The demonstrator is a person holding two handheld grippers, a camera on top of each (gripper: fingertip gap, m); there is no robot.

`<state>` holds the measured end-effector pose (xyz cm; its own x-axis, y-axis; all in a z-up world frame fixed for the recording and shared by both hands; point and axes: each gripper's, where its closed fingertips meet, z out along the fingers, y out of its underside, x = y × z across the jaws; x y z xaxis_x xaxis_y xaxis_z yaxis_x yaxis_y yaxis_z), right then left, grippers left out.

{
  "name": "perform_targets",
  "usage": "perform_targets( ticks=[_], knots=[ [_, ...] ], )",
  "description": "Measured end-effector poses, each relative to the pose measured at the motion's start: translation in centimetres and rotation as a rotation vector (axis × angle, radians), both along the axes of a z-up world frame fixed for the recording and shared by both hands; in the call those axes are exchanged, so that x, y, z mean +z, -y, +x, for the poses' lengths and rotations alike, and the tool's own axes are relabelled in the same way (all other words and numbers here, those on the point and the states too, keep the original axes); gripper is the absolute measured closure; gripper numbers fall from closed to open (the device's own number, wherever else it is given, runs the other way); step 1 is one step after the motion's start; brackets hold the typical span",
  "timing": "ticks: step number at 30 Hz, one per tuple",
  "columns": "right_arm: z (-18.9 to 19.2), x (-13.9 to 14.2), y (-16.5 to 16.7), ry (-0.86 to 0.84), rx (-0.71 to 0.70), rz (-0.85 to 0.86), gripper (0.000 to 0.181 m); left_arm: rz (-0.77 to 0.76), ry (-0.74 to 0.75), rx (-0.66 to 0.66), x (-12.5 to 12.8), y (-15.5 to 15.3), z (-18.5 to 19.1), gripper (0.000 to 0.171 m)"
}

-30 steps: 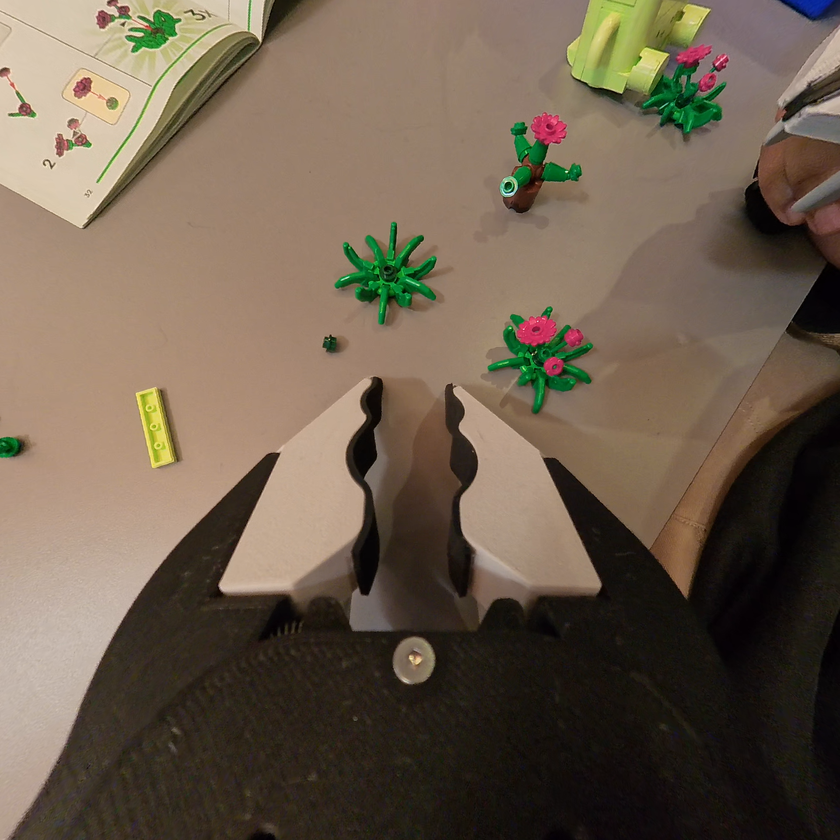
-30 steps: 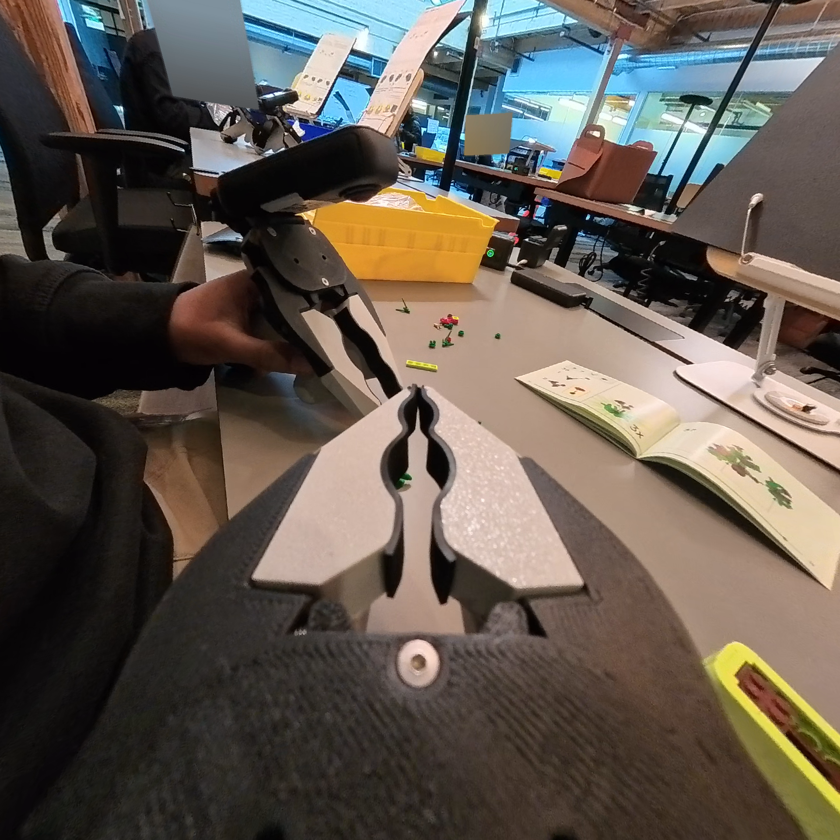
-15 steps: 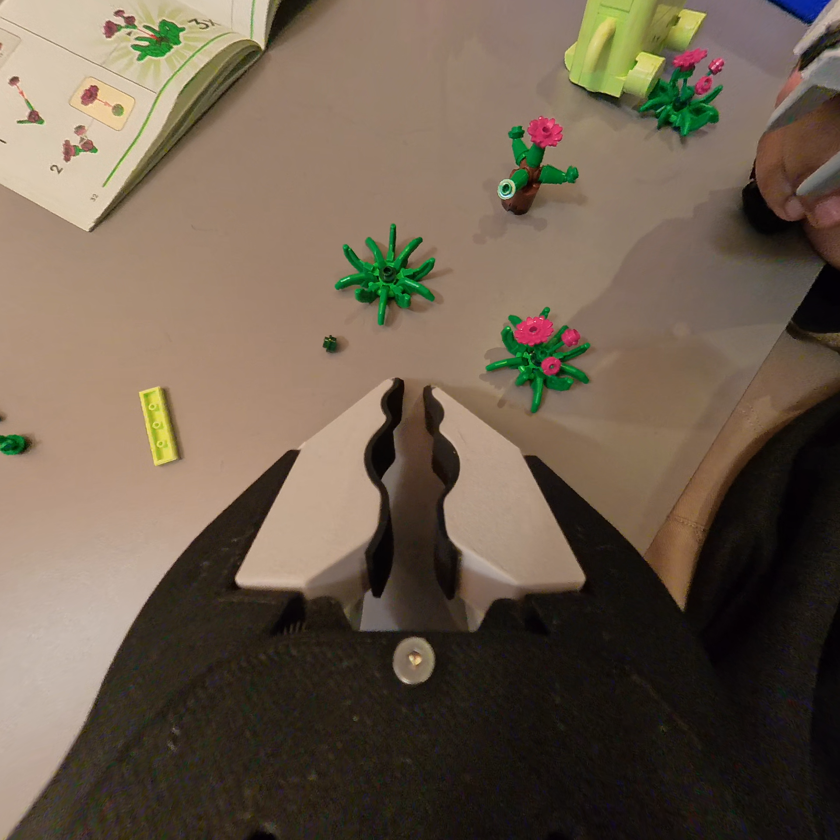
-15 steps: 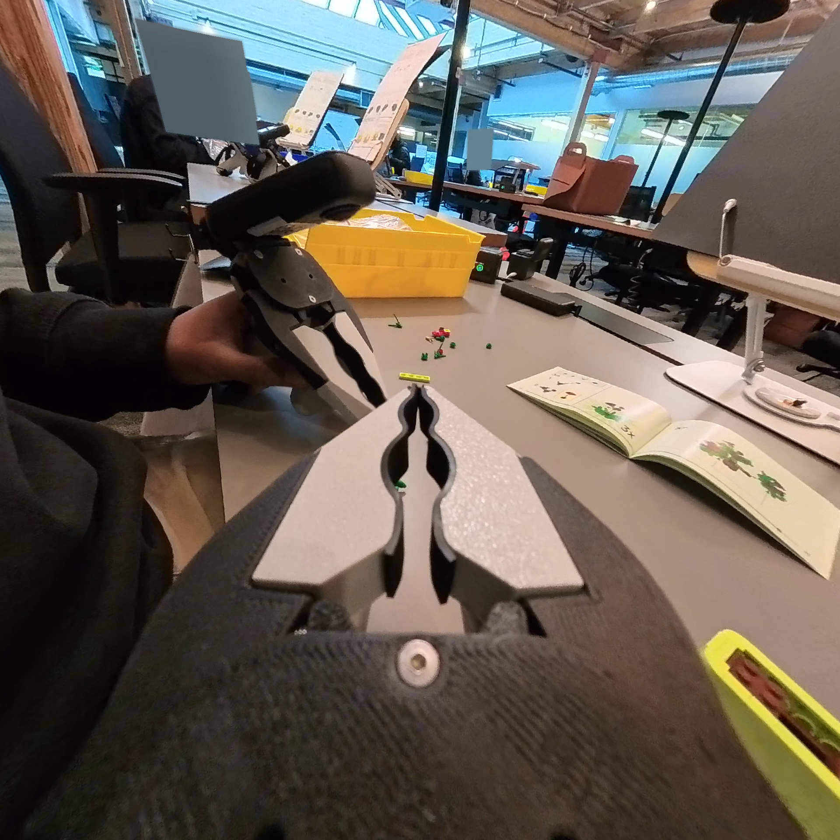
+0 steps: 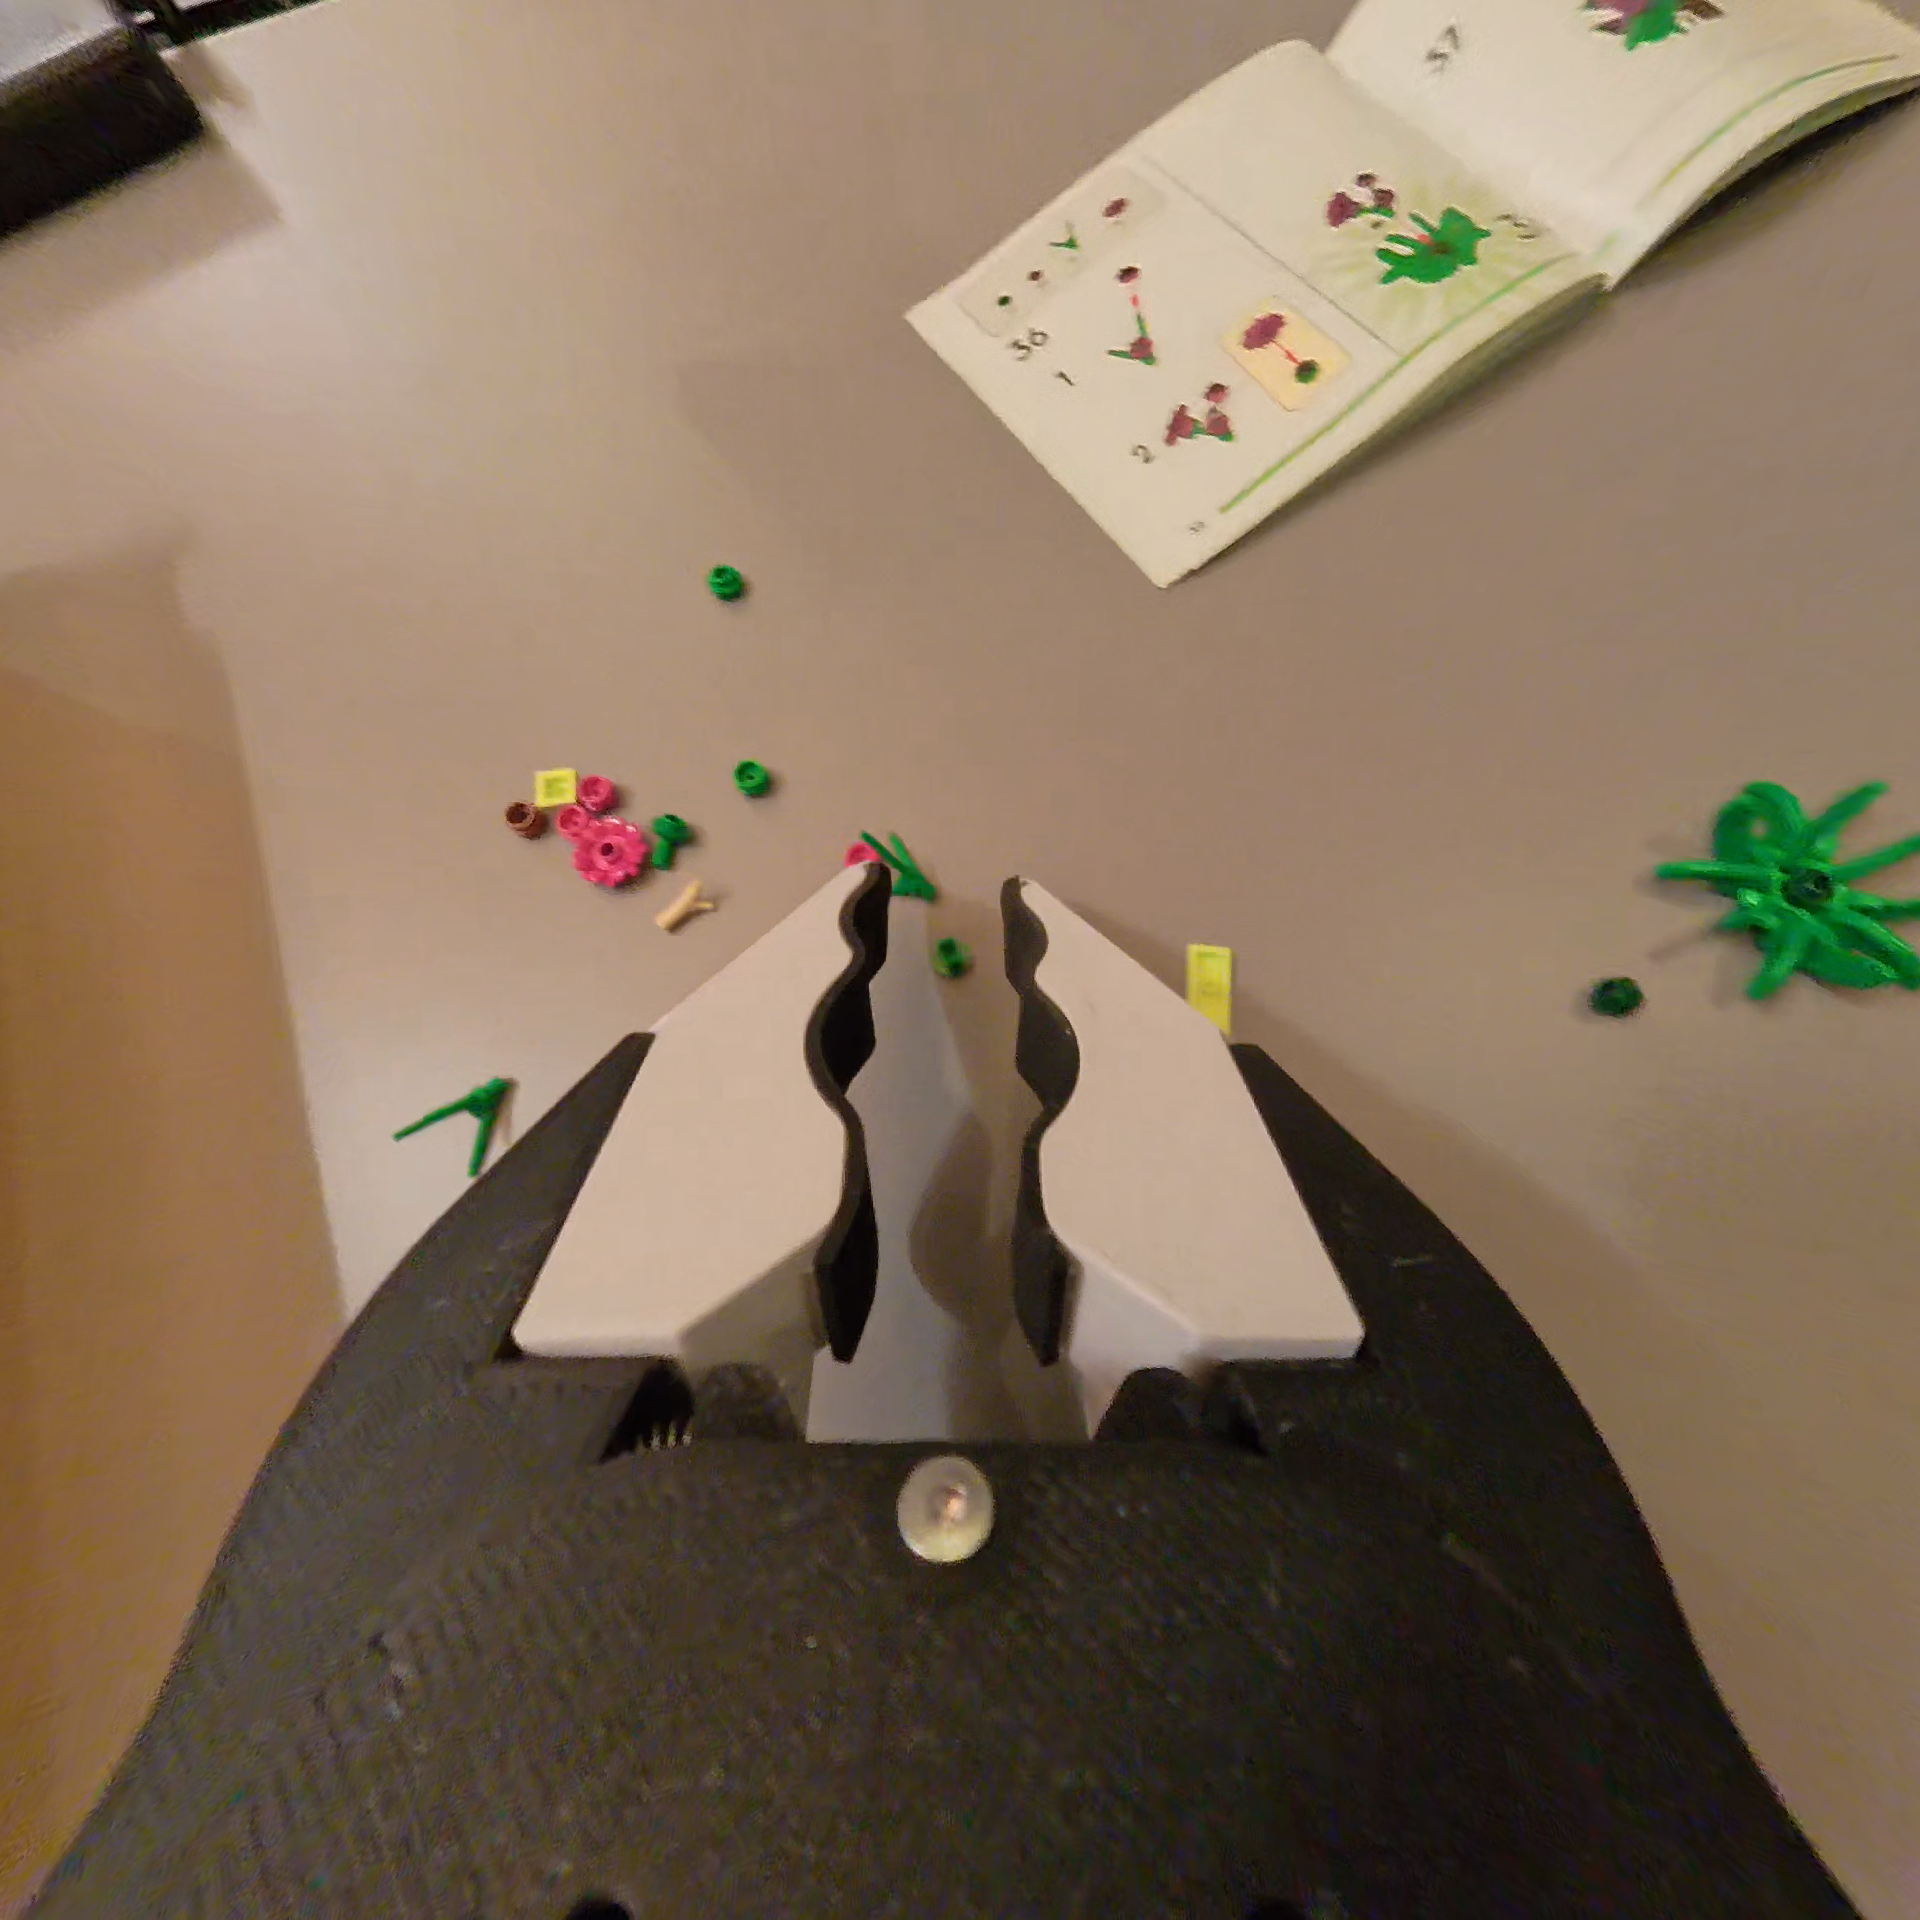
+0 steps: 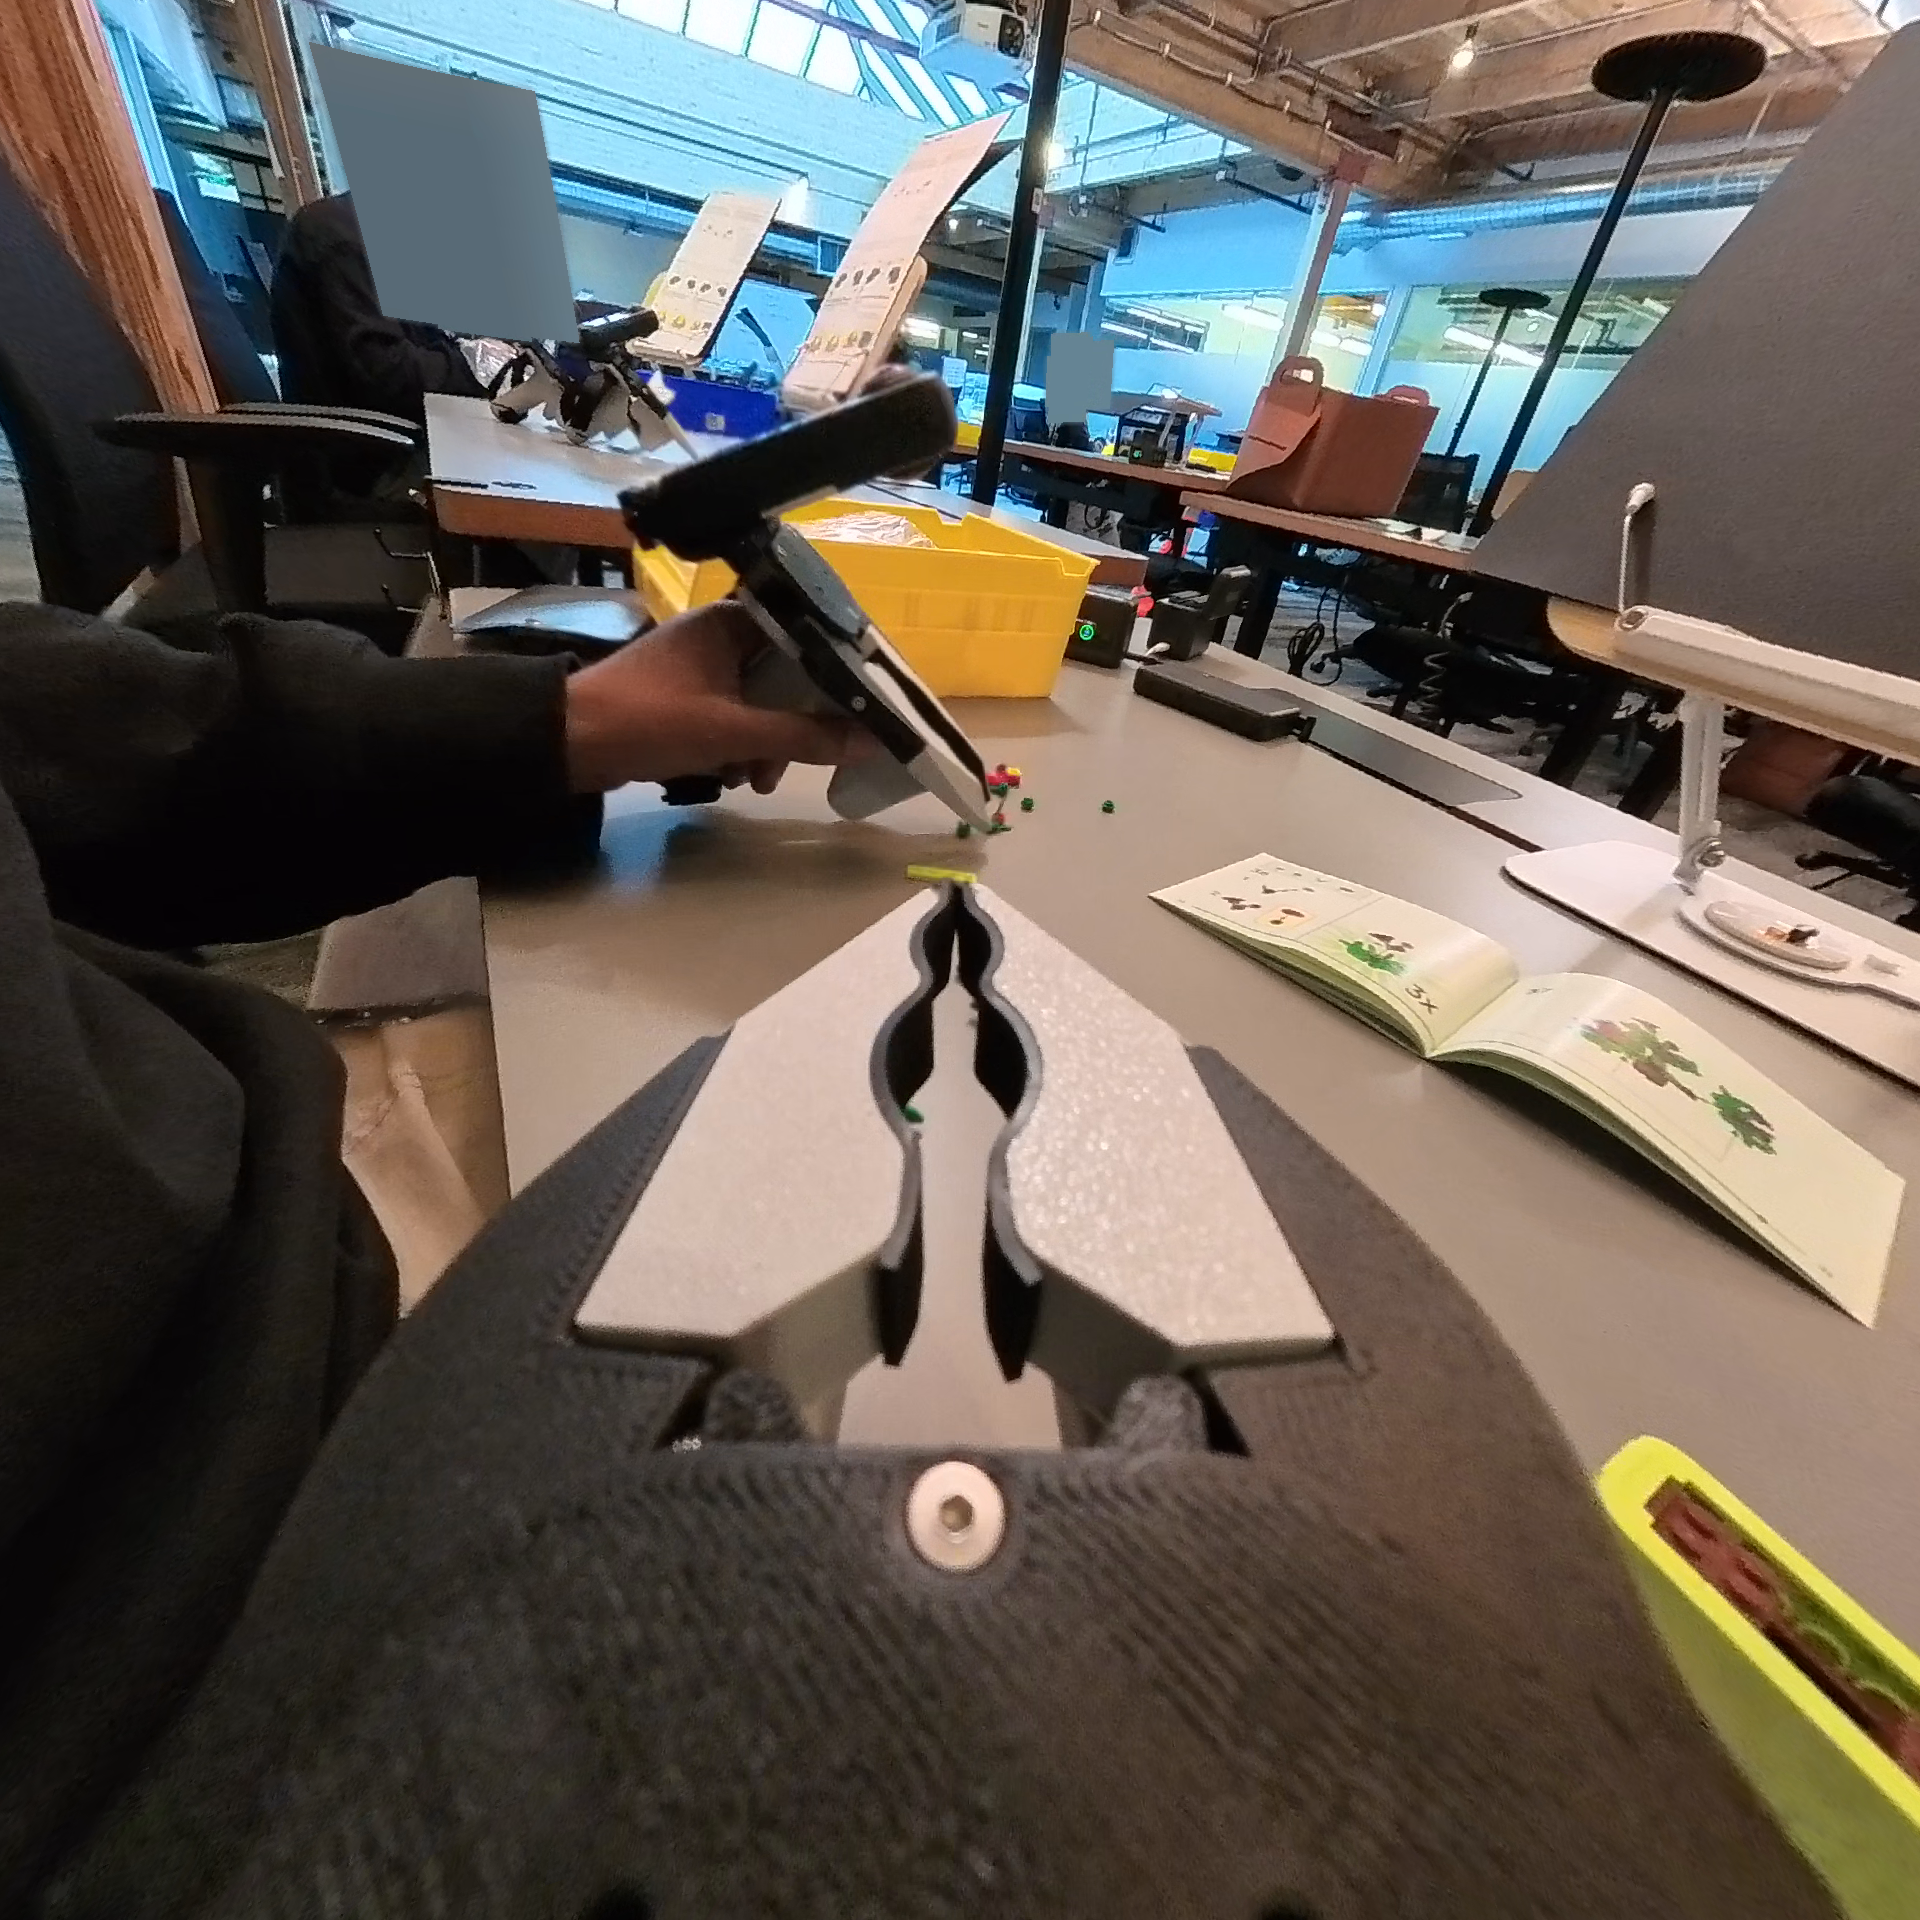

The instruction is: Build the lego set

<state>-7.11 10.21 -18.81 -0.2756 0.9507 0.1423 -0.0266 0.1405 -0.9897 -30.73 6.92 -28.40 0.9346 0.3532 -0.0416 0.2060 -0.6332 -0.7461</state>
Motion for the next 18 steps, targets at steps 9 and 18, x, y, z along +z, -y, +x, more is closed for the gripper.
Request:
perform_targets(
  ticks=[9,18],
  knots=[
    [0.2,0.2,0.0,-0.023,-0.006,0.004,0.181,0.009,0.005,0.013,-0.1,-0.4,-1.1,0.171],
    [0.5,0.6,-0.3,-0.052,-0.019,-0.004,0.181,0.249,-0.146,-0.175,5.5,-1.1,3.8,0.171]
  ],
)
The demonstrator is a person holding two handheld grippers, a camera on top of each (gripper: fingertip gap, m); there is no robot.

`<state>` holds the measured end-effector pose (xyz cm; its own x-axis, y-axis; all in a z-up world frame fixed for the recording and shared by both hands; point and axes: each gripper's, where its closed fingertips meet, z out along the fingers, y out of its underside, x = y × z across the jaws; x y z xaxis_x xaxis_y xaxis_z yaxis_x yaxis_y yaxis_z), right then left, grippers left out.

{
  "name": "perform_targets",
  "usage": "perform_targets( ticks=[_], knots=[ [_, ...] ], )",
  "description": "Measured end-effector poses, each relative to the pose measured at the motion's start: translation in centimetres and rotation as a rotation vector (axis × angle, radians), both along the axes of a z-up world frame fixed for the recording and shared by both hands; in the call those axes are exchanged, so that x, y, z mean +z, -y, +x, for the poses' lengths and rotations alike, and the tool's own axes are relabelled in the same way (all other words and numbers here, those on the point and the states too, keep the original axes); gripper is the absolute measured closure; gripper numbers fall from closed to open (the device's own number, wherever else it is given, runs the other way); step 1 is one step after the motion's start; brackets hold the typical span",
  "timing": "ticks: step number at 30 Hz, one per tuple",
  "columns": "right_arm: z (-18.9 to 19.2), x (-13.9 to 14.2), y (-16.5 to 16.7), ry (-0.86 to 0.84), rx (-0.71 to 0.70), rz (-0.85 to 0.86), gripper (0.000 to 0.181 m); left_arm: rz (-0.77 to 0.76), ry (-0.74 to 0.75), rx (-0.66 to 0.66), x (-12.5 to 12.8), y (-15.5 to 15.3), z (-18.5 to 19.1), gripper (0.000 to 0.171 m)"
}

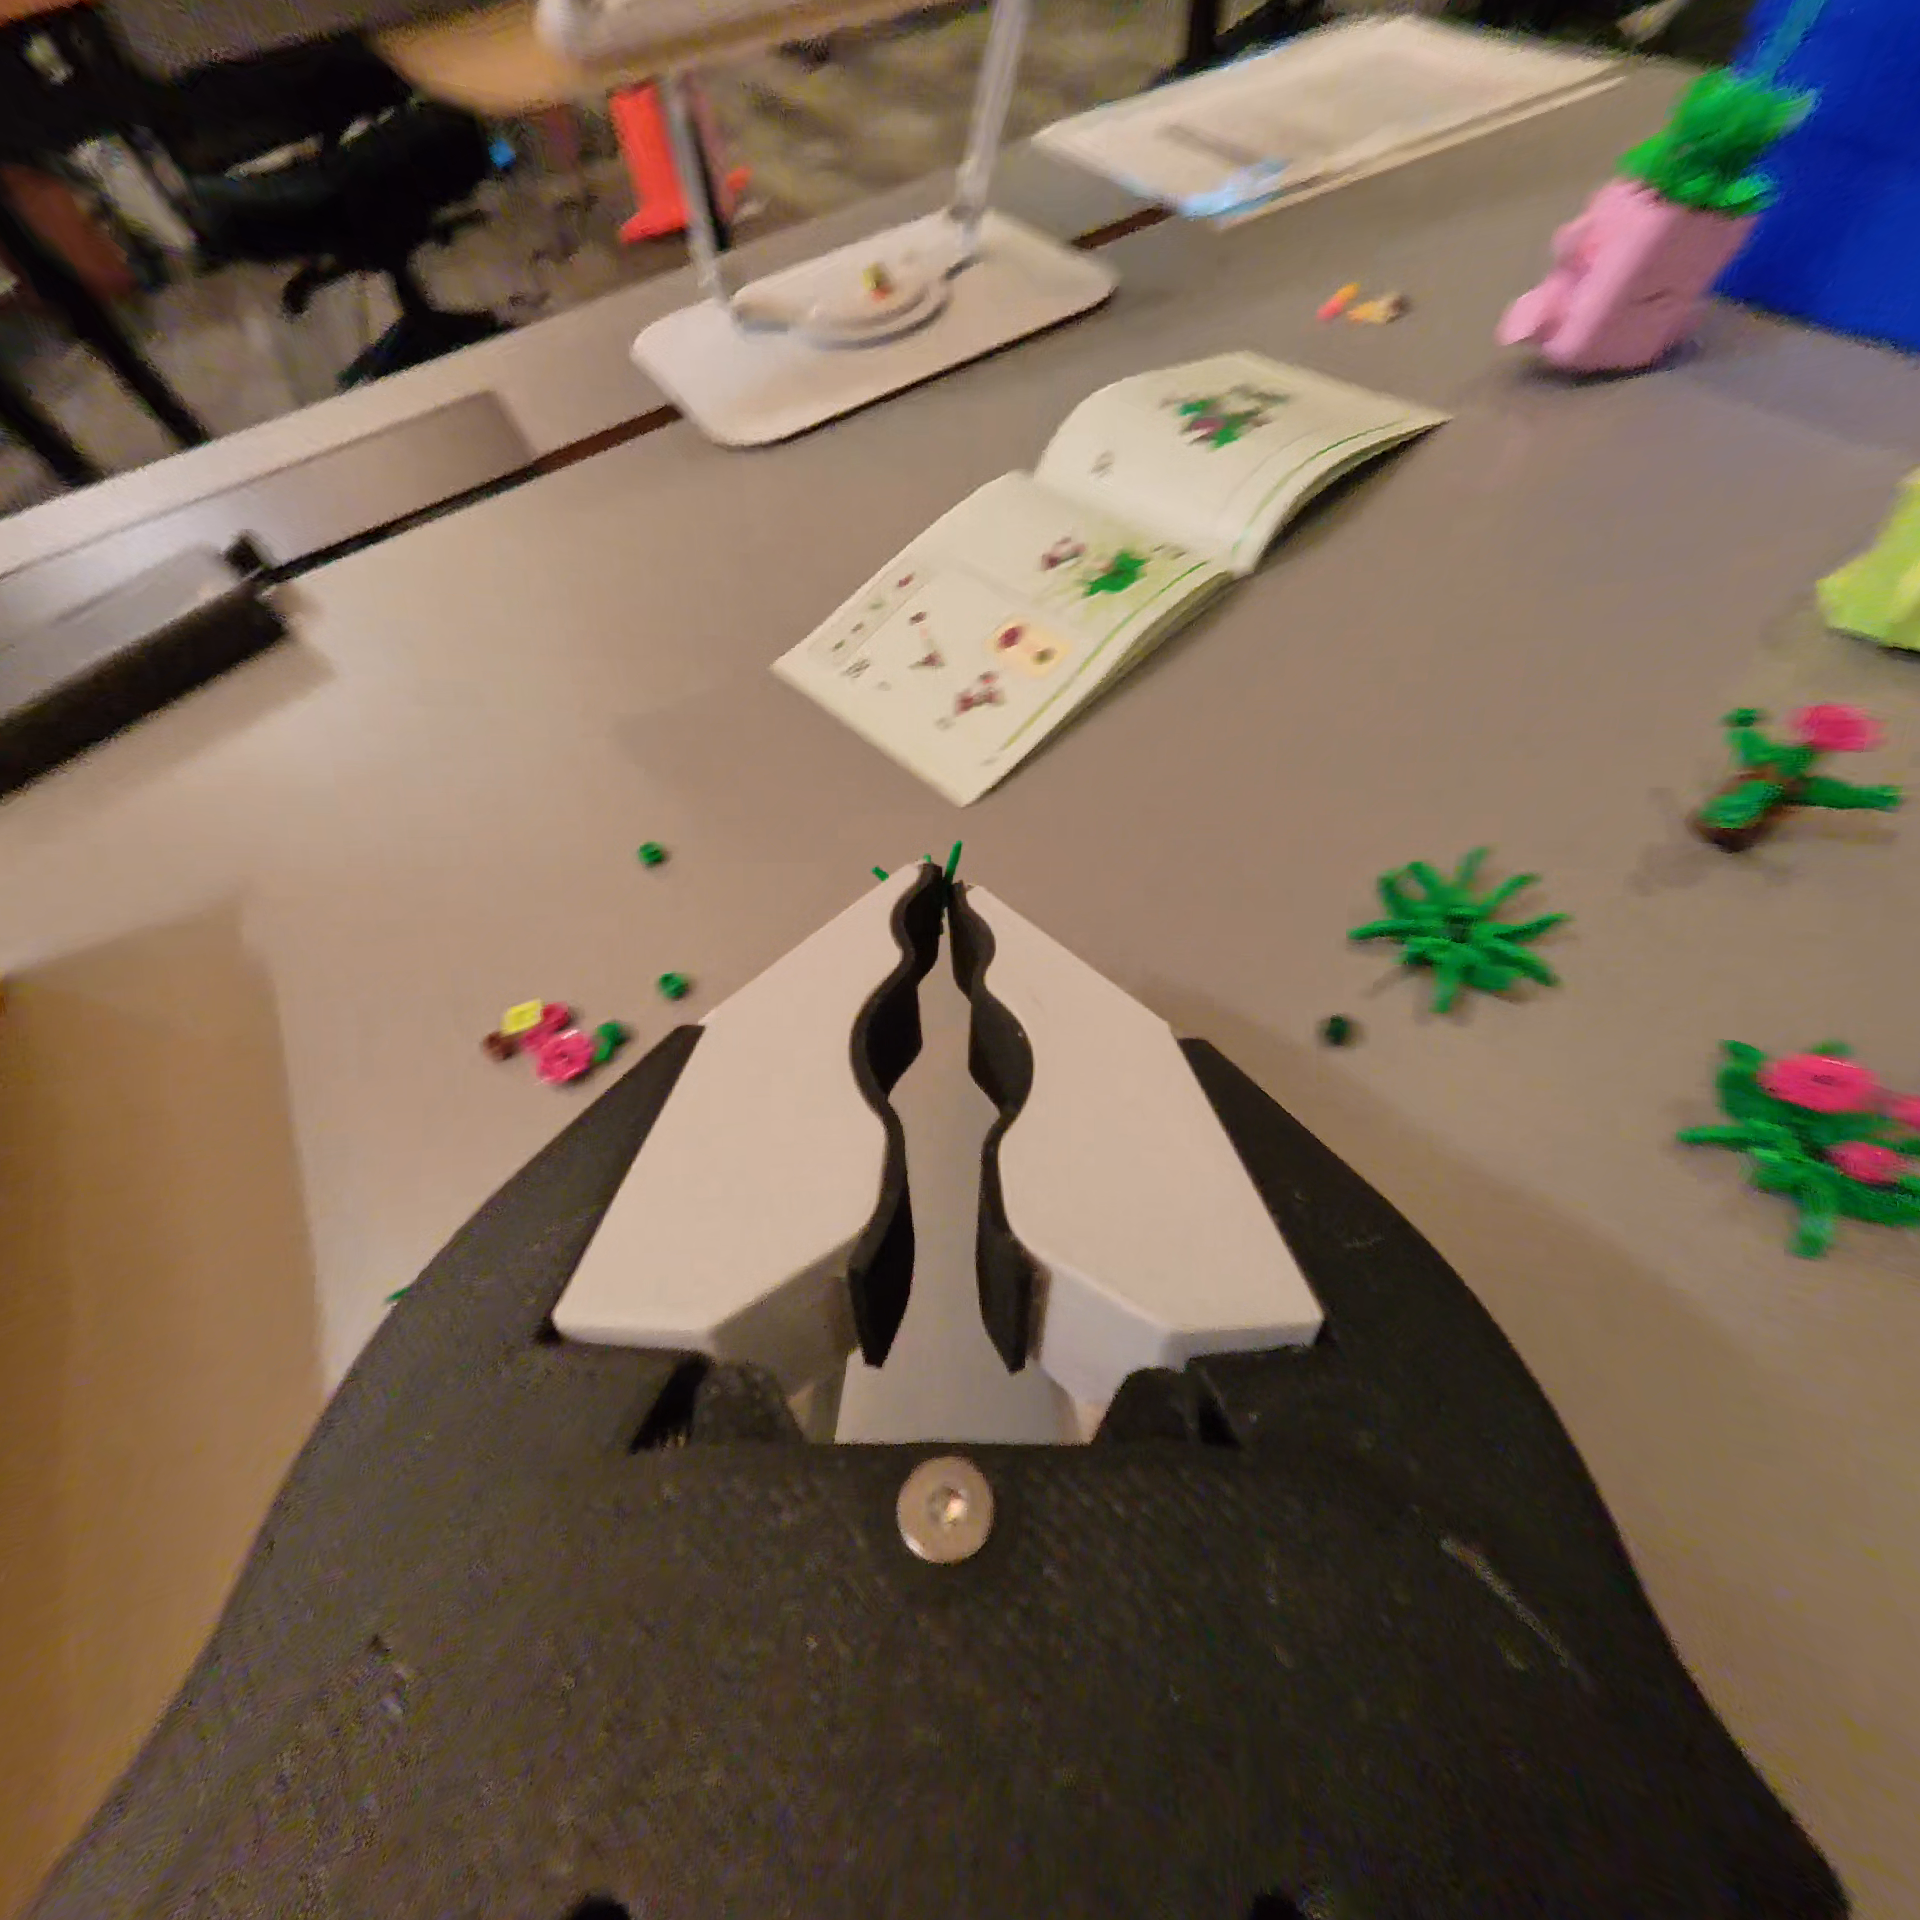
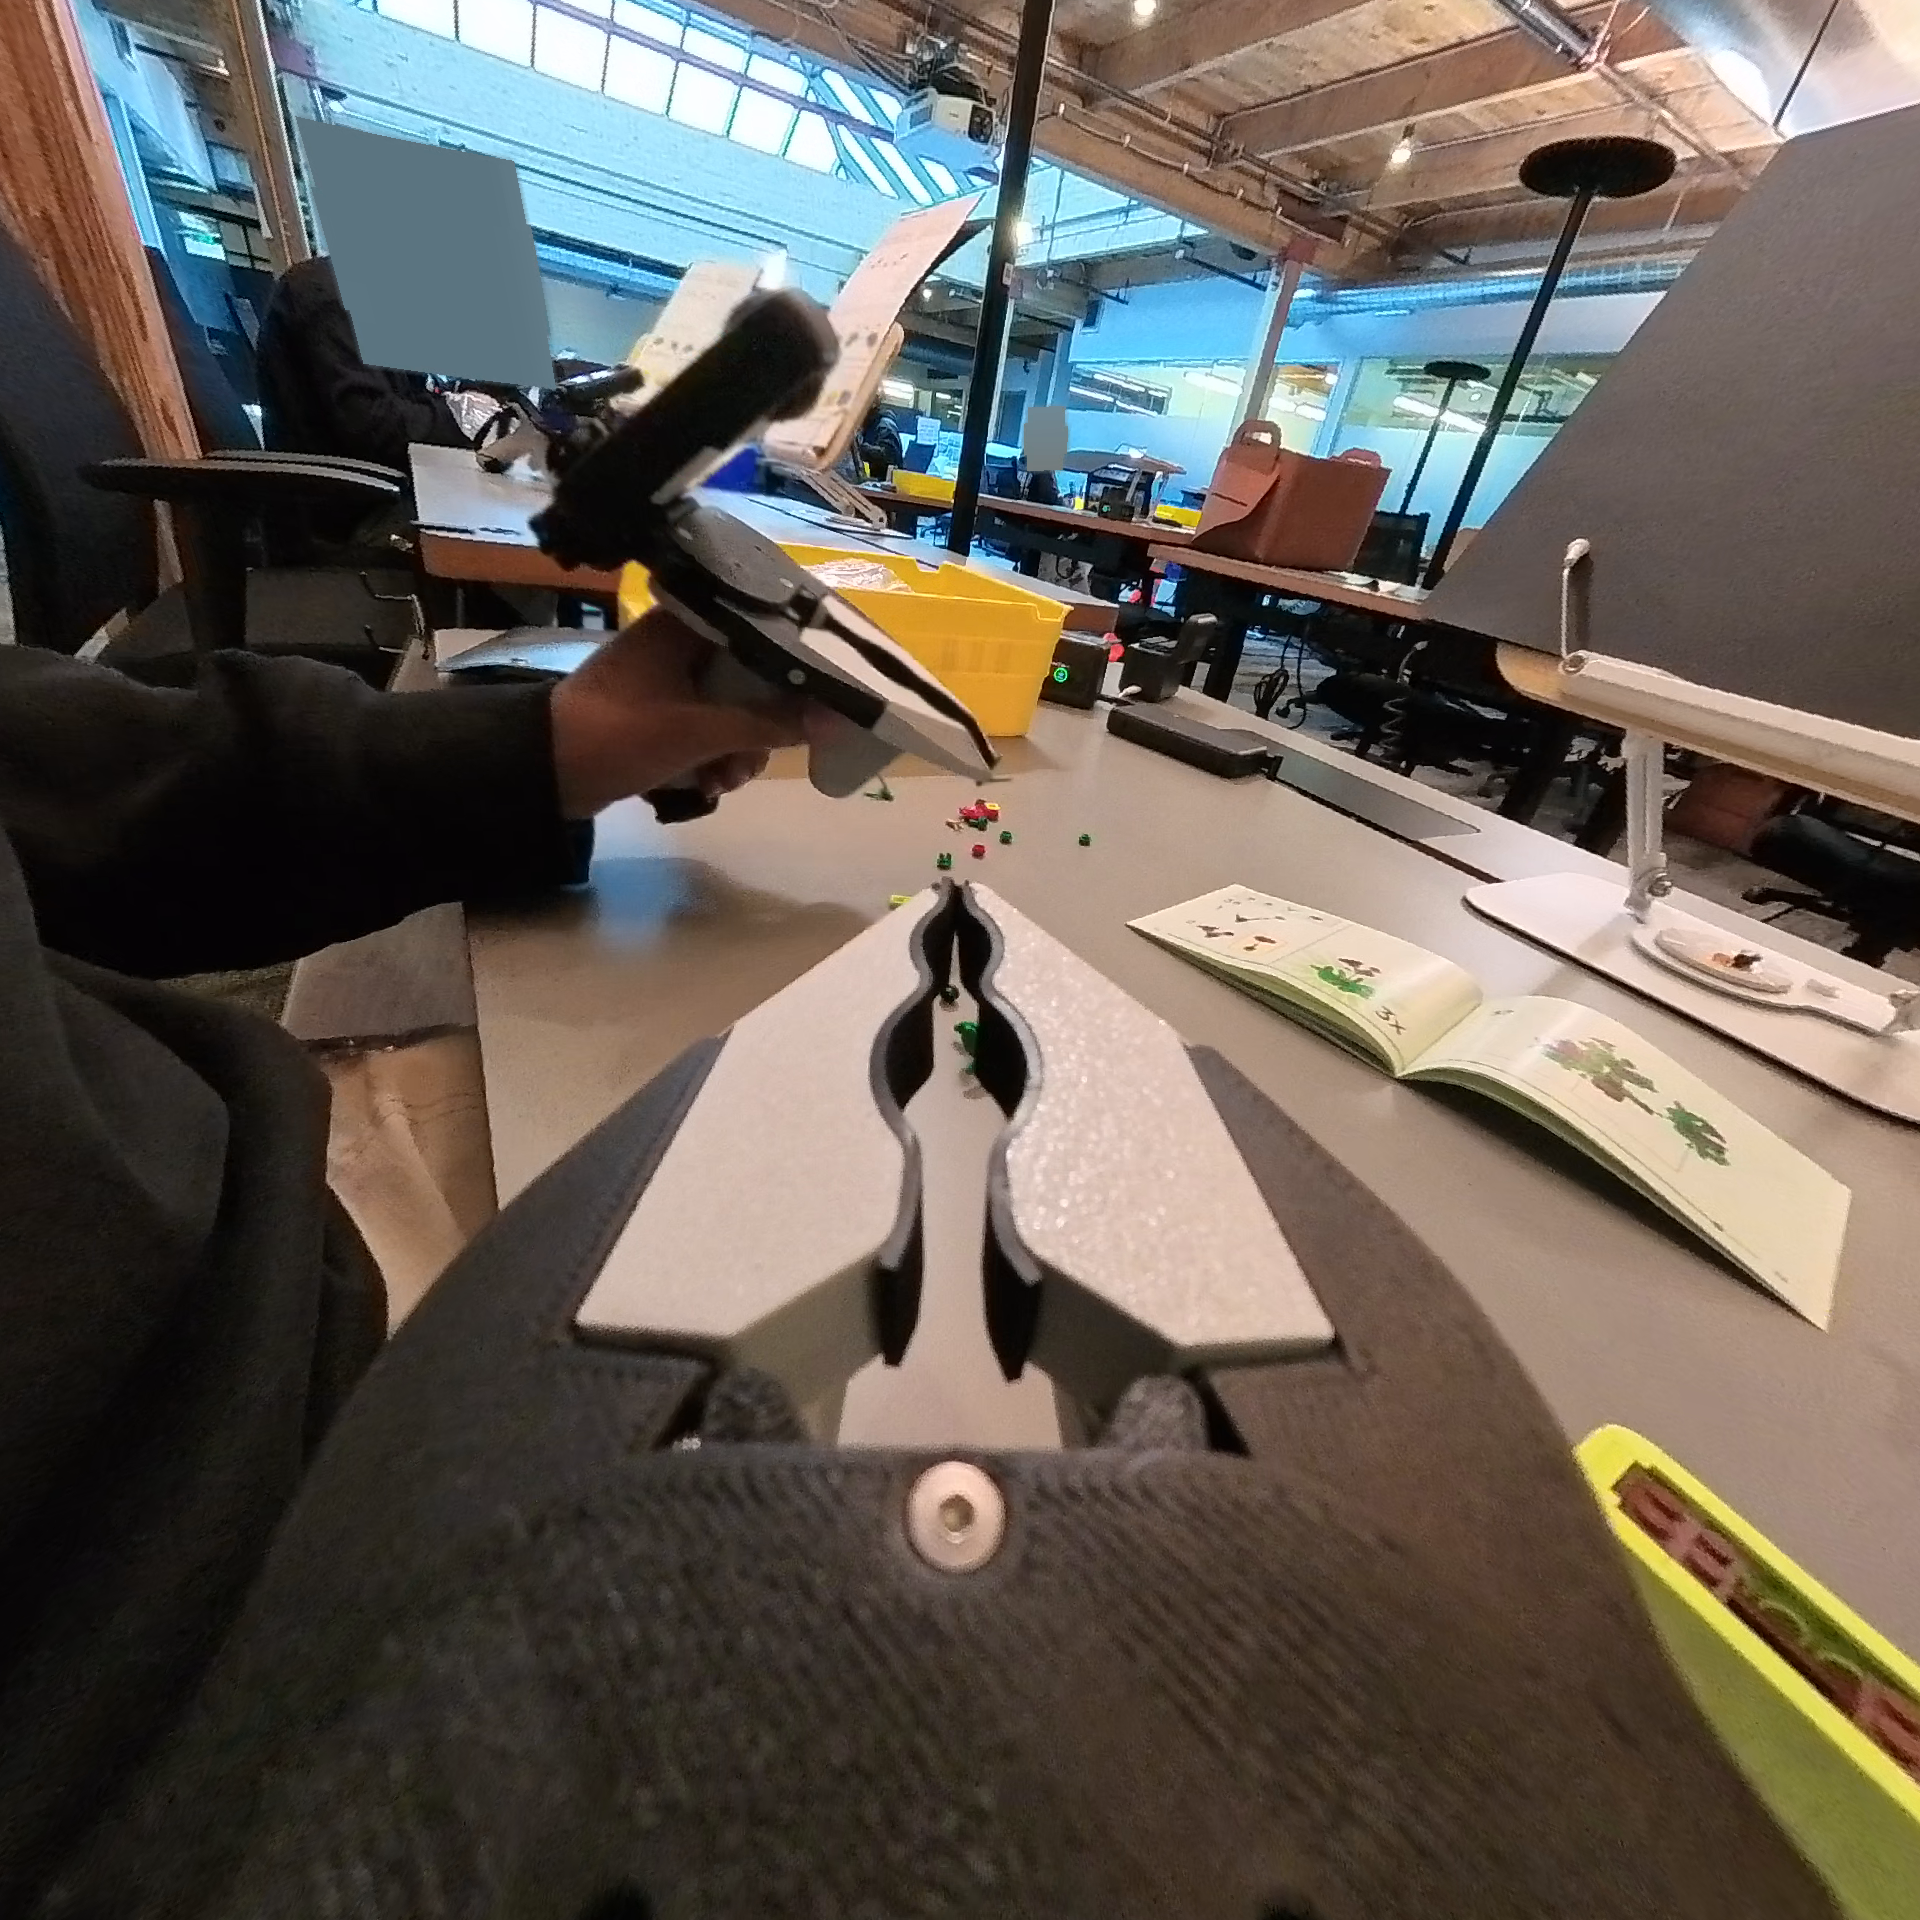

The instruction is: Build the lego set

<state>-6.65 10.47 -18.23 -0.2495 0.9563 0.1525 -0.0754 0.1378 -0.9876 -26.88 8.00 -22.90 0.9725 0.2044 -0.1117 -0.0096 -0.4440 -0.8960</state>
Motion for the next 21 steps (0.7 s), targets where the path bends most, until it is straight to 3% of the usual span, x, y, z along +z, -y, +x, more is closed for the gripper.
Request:
perform_targets(
  ticks=[4,8,16,21],
  knots=[
    [-0.2,-0.2,0.0,0.02,0.009,-0.006,0.181,0.087,0.081,-0.321,1.7,-0.8,7.3,0.171],
    [-0.1,-0.2,0.2,0.02,0.033,-0.018,0.181,0.162,0.26,-0.65,2.9,-0.4,14.5,0.171],
    [0.3,-0.2,2.3,0.025,0.156,-0.025,0.159,0.292,0.703,-0.902,4.6,0.5,19.9,0.171],
    [0.3,-0.3,2.9,0.033,0.174,-0.023,0.159,0.304,0.807,-0.951,4.8,0.7,20.4,0.171]
  ],
)
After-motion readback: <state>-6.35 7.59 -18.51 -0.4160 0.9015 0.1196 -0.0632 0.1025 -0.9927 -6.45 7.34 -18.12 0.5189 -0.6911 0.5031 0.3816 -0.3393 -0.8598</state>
